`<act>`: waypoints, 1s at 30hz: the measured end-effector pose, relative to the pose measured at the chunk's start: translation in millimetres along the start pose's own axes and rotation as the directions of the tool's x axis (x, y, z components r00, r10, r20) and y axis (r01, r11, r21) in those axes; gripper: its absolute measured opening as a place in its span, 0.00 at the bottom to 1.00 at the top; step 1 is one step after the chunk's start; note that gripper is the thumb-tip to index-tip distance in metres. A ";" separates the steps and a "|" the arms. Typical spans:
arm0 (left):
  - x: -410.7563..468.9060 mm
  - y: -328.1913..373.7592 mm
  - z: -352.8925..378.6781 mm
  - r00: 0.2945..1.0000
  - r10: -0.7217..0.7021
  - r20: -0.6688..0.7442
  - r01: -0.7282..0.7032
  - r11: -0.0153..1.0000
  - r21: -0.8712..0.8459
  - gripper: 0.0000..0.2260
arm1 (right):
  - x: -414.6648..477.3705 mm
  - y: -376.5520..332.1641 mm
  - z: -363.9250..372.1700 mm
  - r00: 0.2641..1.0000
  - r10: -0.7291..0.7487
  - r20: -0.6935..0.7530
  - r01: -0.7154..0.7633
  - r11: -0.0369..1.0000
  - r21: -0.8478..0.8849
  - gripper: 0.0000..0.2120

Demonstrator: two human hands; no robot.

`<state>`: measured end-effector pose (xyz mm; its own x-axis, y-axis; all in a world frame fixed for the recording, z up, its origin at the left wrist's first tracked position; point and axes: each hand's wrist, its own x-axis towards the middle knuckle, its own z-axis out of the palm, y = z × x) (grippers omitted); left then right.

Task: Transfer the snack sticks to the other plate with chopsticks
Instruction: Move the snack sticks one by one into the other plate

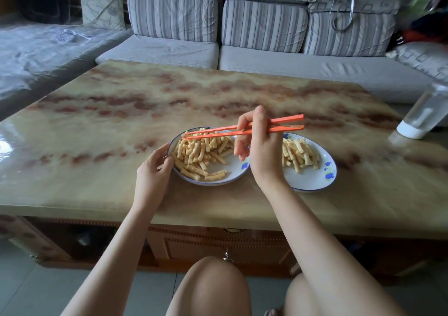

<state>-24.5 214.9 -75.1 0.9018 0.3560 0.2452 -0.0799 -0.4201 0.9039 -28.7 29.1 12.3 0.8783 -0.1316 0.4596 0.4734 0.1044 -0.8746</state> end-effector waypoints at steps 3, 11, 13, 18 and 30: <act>0.7 -2.2 0.2 1.000 0.003 0.002 -0.003 1.000 0.007 0.17 | -1.3 -12.5 -13.3 0.996 0.023 -0.085 -0.019 0.999 0.041 0.22; 0.8 -3.1 0.9 1.000 0.019 -0.007 -0.019 0.999 0.029 0.16 | -6.6 -32.5 -67.9 0.935 -0.033 -0.354 0.007 0.997 -0.074 0.21; 0.8 -2.9 1.0 1.000 0.019 -0.009 -0.018 0.999 0.033 0.16 | -9.9 -35.3 -82.2 0.917 -0.046 -0.396 0.005 0.995 -0.102 0.21; -0.3 -3.4 1.3 1.000 0.003 -0.005 -0.003 1.000 0.030 0.16 | -18.8 -33.9 -108.3 0.912 -0.053 -0.408 -0.027 0.982 -0.188 0.21; -0.8 0.4 0.3 1.000 -0.002 -0.003 0.002 1.000 0.029 0.16 | -19.4 -26.6 -112.0 0.938 0.006 -0.347 -0.130 0.933 -0.336 0.21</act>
<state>-25.1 214.3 -75.1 0.9008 0.3592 0.2441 -0.0657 -0.4431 0.8941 -65.9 -81.5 9.4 0.8030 -0.4651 0.3727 0.3052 -0.2163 -0.9274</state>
